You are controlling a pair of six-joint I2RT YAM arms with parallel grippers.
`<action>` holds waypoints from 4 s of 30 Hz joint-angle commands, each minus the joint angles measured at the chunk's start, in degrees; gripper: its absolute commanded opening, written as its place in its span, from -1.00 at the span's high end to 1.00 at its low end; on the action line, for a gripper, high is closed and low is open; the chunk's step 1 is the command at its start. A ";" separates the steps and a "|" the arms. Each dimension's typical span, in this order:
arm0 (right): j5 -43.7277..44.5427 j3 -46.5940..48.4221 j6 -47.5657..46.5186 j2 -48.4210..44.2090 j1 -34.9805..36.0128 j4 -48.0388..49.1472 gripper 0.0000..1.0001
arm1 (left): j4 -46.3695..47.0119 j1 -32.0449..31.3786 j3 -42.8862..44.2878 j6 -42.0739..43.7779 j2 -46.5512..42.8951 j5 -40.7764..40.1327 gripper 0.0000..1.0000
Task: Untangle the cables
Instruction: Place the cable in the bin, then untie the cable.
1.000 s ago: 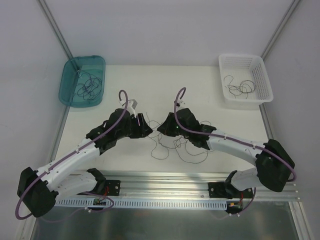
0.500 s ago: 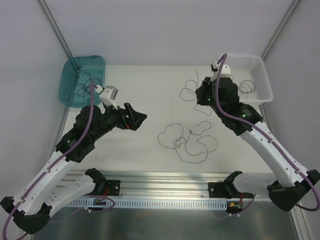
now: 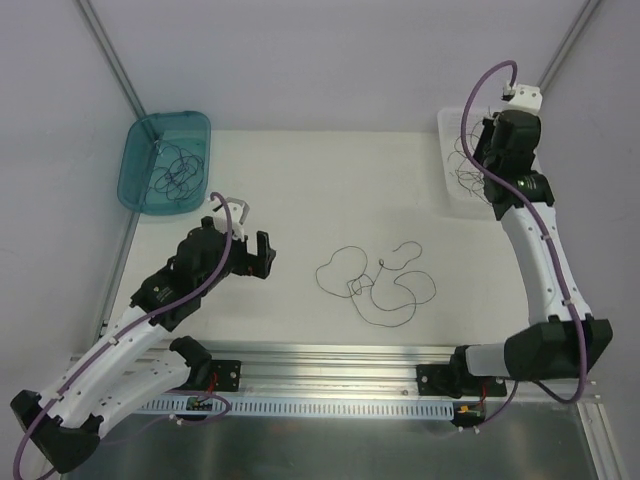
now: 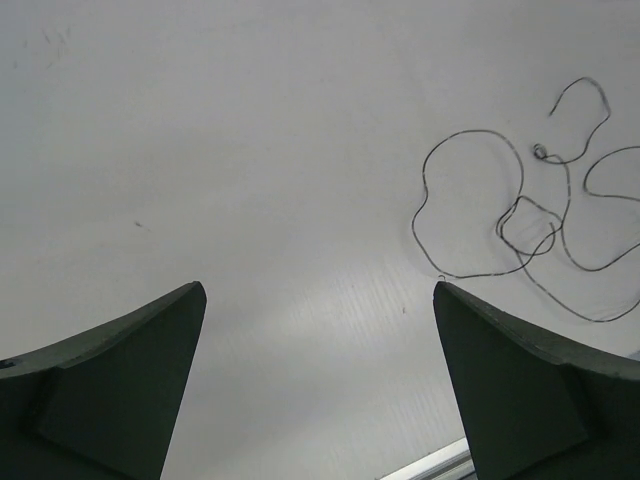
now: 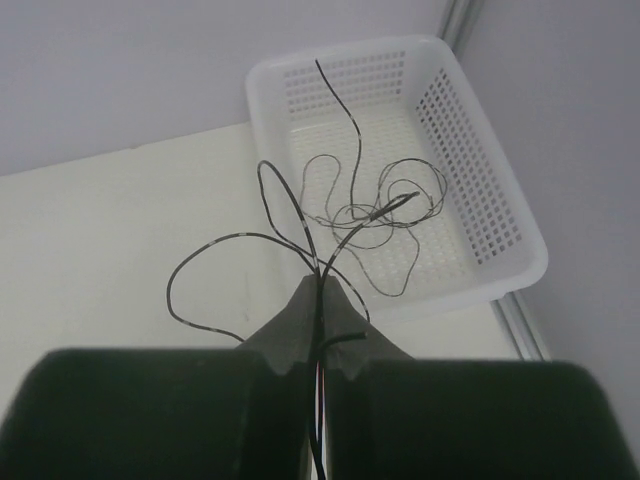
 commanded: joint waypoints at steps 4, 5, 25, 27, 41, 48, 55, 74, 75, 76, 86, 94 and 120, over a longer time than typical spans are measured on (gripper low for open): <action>-2.09 10.27 -4.94 16.38 -6.89 8.44 0.98 | 0.50 1.38 -0.31 3.64 3.90 0.08 -0.98; -1.82 11.50 -5.12 18.34 -6.81 8.80 0.96 | 0.41 1.73 -0.49 3.73 4.43 0.61 -0.98; -10.15 6.44 7.27 15.49 -2.96 -6.29 -0.66 | 0.41 4.02 0.39 4.60 8.40 12.39 -0.98; -10.78 0.13 11.30 12.05 -0.84 -8.85 -0.61 | 0.50 3.93 0.13 5.22 8.13 14.75 -0.98; -12.72 -27.59 34.07 4.11 22.28 -7.29 -0.05 | 0.59 3.93 -0.49 5.13 9.71 16.27 -0.98; -9.73 -27.86 37.94 13.06 26.68 -3.68 0.09 | 0.59 3.93 -0.75 5.40 11.11 14.50 -0.98; -7.18 -26.54 39.53 18.35 28.70 -3.77 0.37 | 0.50 3.93 -0.58 5.40 12.43 15.21 -0.98; -2.95 -0.54 13.70 -8.00 33.01 -23.98 0.99 | 0.50 3.93 -0.31 5.22 13.75 17.49 -0.98; -3.91 1.56 12.91 -9.75 32.92 -24.51 0.99 | 0.50 3.93 -0.31 4.96 14.10 17.41 -0.98; -4.10 3.24 11.59 -10.47 32.92 -24.60 0.99 | 0.50 3.93 -0.40 4.70 14.37 17.14 -0.98; -7.52 3.88 11.75 -16.45 32.92 -21.18 0.99 | 1.47 1.83 3.02 -12.43 27.18 11.70 -0.97; -9.20 -3.24 14.92 -19.79 32.92 -19.15 0.99 | 1.73 -4.41 11.98 -19.65 44.84 6.16 -0.41; -4.64 -11.07 15.19 -28.57 32.92 -21.60 0.99 | -4.14 -11.72 18.84 -21.78 56.92 -11.94 1.00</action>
